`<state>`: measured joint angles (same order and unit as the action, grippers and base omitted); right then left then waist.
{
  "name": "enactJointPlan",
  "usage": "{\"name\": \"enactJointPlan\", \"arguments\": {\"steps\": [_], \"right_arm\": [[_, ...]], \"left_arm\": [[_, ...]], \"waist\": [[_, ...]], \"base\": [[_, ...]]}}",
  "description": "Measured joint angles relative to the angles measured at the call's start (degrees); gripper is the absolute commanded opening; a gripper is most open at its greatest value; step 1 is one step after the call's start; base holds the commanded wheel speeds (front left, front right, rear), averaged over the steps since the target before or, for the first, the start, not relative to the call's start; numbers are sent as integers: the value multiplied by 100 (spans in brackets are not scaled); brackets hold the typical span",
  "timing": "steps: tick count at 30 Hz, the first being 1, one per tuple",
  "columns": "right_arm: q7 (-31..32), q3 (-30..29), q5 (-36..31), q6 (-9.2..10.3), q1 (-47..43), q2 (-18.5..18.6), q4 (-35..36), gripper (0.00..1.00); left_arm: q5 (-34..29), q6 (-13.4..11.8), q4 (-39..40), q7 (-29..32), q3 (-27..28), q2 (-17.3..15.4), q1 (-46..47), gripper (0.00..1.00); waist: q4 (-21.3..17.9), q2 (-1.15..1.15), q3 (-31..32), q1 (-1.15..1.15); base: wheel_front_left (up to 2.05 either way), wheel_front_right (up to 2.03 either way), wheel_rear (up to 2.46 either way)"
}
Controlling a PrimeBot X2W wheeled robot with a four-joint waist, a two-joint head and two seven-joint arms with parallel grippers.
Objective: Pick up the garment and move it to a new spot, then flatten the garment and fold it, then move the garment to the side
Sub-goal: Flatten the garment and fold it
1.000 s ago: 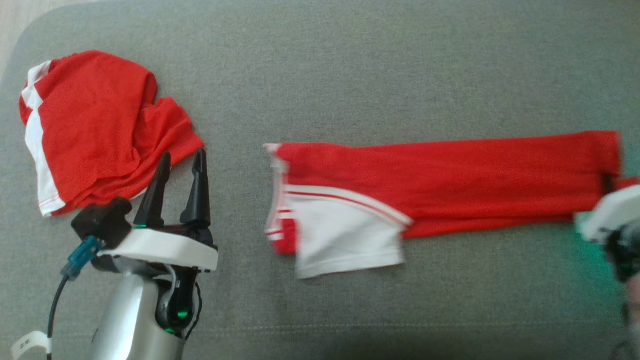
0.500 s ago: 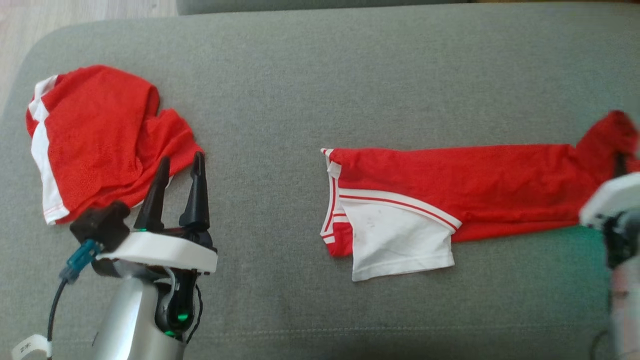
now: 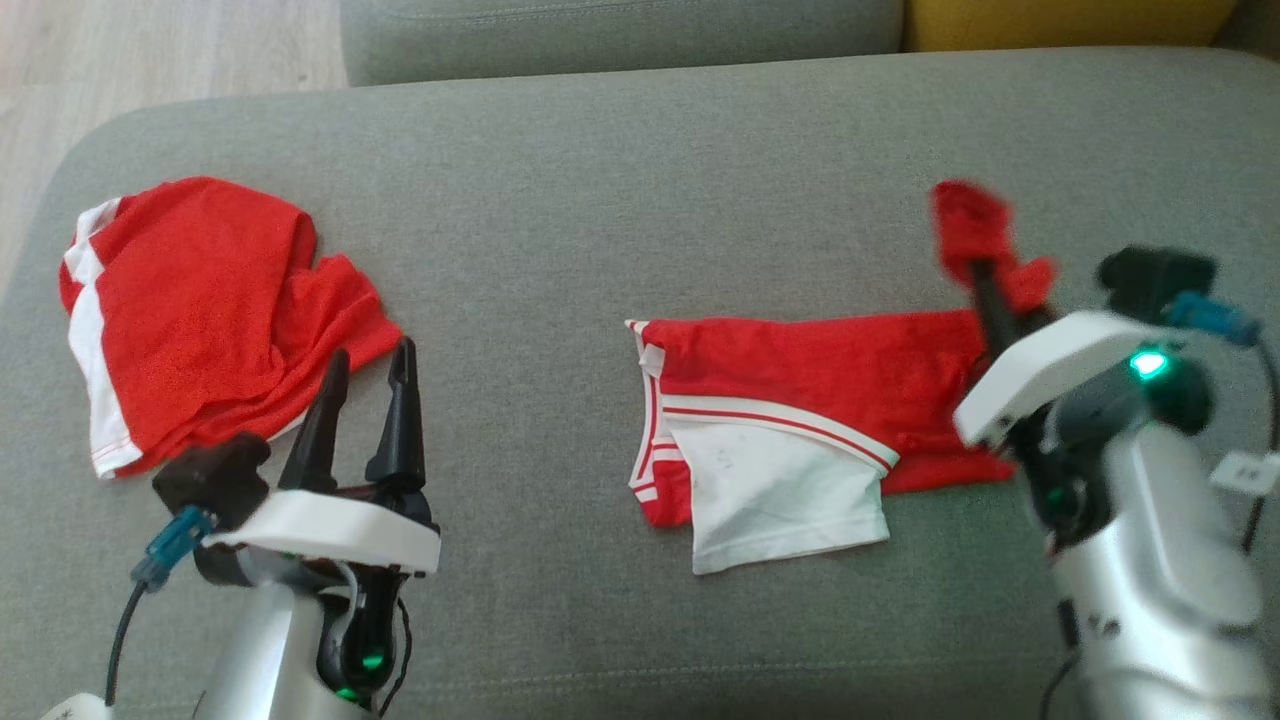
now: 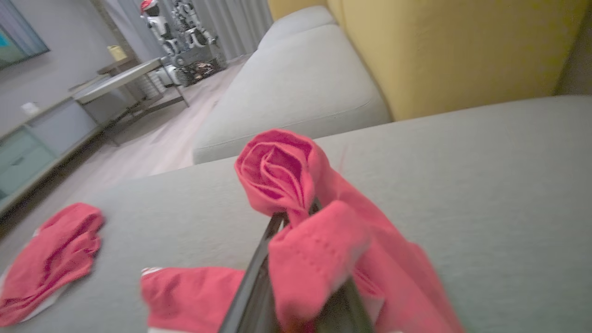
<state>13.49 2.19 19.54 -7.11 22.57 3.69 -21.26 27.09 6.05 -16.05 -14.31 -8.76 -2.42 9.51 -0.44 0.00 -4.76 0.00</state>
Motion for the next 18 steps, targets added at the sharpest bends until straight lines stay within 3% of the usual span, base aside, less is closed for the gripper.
{"name": "enactJointPlan", "arguments": {"steps": [2,9,13,18], "right_arm": [[66,360,561,0,-197,0,230,0],[-147,1141,1518,0,-387,-23,300,0],[-541,1578,2224,0,-383,-23,-113,0],[-1124,2254,2641,0,-347,-24,-839,0]], "left_arm": [[33,0,-5,0,-12,0,-1,100],[90,0,-9,0,-112,0,-4,100],[112,0,-52,0,-170,-1,-4,100],[145,-1,-103,0,-213,-1,-13,100]], "waist": [[30,0,13,0],[162,0,-35,0],[289,0,-101,0],[386,0,-122,1]], "base": [[0,0,0],[0,0,0],[0,0,0],[0,0,0]]}}
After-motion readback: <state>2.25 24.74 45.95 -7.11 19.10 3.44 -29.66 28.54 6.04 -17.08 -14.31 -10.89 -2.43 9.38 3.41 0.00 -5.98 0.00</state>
